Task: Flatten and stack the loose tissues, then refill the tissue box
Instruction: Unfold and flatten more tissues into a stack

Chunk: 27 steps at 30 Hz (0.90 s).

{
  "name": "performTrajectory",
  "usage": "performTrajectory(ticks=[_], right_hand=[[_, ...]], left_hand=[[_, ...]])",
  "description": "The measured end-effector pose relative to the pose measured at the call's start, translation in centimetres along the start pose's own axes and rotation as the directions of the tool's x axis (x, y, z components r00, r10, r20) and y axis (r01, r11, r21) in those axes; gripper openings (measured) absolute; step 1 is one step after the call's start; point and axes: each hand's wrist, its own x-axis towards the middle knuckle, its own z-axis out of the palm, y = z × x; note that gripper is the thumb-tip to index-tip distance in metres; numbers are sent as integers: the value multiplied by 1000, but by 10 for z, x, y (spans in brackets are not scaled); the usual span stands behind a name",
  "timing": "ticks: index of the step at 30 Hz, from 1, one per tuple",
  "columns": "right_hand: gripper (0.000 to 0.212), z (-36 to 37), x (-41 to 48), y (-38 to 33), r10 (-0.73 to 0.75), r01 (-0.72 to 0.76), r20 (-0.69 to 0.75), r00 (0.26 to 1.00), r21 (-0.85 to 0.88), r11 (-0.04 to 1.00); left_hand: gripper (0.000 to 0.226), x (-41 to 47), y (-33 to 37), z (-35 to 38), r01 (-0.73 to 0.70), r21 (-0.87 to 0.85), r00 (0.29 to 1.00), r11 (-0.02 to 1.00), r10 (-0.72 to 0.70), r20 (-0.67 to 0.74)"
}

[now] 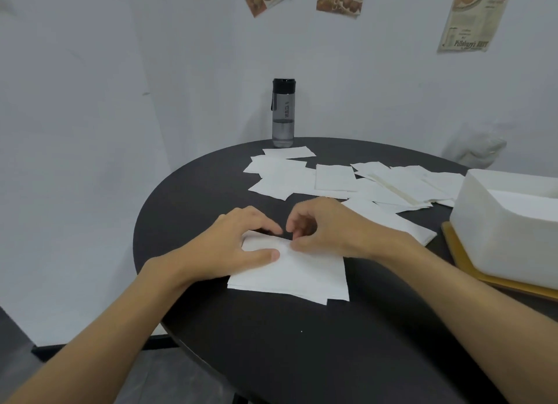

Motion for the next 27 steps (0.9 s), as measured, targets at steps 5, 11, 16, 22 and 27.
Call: performTrajectory(ticks=[5,11,16,22,27], right_hand=[[13,-34,-15,16,115,-121,-83,990,-66,990],[32,-54,-36,49,270,-323,-218,938,-260,910],[44,-46,-40,57,340,-394,-224,913,-268,879],[34,-48,-43,54,341,-398,-233,911,-270,877],[34,-49,-46,47,375,-419,-194,907,-317,851]], left_hand=[[22,0,0,3,-24,28,1000,999,24,11],[17,9,10,9,-42,38,998,998,41,37],[28,13,13,15,-65,95,997,993,61,47],[29,18,17,15,-62,123,997,990,55,62],[40,20,20,19,-68,139,996,988,59,66]])
